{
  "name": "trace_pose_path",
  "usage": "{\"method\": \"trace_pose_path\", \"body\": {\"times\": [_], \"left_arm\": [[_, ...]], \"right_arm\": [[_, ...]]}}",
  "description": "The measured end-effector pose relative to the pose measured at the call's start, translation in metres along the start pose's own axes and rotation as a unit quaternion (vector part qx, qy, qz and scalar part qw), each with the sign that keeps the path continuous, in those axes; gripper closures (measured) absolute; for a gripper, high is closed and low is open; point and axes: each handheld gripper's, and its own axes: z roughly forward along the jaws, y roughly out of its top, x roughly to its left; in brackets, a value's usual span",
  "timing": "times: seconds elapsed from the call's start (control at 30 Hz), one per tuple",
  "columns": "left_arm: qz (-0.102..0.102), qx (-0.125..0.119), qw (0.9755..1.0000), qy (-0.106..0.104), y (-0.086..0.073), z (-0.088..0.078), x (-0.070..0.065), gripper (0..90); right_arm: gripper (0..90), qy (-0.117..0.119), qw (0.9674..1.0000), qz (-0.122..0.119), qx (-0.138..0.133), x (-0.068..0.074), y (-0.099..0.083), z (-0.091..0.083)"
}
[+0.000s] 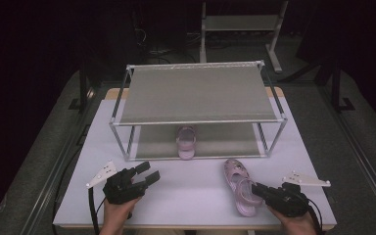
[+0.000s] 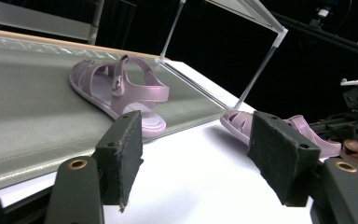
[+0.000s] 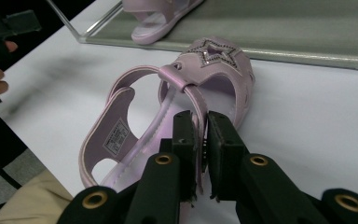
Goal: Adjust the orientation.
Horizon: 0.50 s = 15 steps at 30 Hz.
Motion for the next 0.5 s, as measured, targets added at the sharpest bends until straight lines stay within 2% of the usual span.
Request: {"method": "trace_pose_path", "body": {"times": [0.4,0.5], "left_arm": [[-0.013,0.003,0.9999,0.002,-0.0013,-0.0007,0.0039,29.8],[-0.013,0.006,0.9999,0.000,-0.0018,0.0000,0.0046,29.0]], "right_arm": [[81.8,0.047,0.9980,0.036,-0.024,-0.0020,0.0041,-0.0007],[81.8,0.048,0.9978,0.039,-0.027,-0.0028,0.0062,-0.0001]]}}
